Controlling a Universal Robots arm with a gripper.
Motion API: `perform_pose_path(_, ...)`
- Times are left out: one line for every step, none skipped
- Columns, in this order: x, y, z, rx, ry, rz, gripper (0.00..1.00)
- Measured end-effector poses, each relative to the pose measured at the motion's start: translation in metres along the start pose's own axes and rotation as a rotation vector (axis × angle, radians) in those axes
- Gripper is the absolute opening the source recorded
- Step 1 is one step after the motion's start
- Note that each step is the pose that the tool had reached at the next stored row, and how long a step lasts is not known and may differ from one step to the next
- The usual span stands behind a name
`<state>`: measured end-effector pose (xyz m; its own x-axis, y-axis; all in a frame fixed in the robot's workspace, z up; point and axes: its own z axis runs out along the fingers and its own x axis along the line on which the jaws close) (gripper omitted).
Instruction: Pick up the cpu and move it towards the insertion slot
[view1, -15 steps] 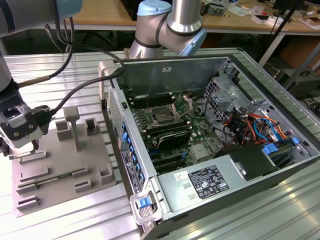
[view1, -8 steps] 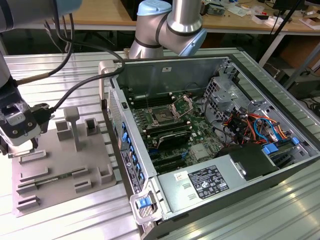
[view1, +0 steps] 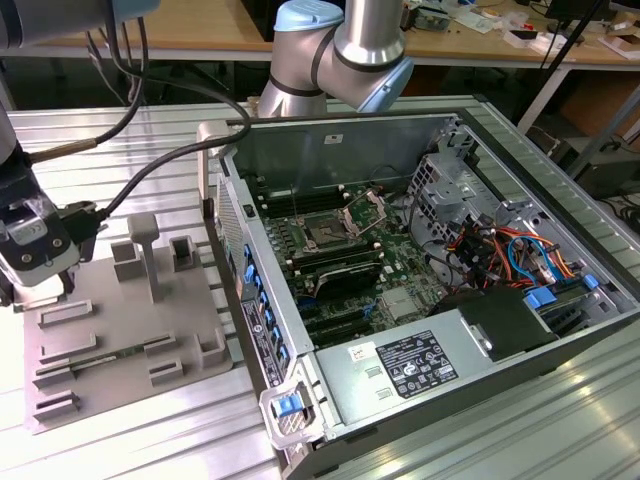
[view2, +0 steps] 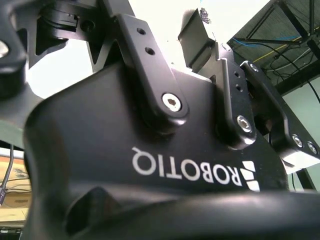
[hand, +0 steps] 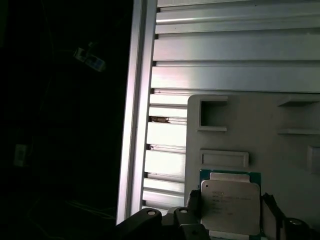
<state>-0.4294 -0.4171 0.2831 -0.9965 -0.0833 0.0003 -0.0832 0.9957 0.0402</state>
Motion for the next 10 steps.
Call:
perform_pose_path(0.0000, 0.0000, -0.0006, -0.0001, 0.0000, 0.000, 0.55)
perform_pose_path(0.0000, 0.0001, -0.0013, -0.0003, -0.0001, 0.000, 0.55)
perform_pose_path(0.0000, 0.0001, -0.0022, -0.0005, -0.0001, 0.000, 0.55)
perform_pose_path(0.0000, 0.0001, -0.0030, -0.0005, 0.0000, 0.000, 0.55)
perform_pose_path(0.0000, 0.0001, -0.0037, -0.0006, -0.0001, 0.000, 0.55)
perform_pose_path(0.0000, 0.0002, -0.0042, -0.0007, -0.0002, 0.000, 0.55)
perform_pose_path(0.0000, 0.0002, -0.0051, -0.0007, -0.0001, 0.000, 0.55)
perform_pose_path(0.0000, 0.0002, -0.0058, -0.0007, -0.0001, 0.000, 0.55)
perform_pose_path(0.0000, 0.0003, -0.0068, -0.0006, 0.0000, 0.000, 0.55)
perform_pose_path(0.0000, 0.0003, -0.0075, -0.0007, -0.0001, 0.000, 0.55)
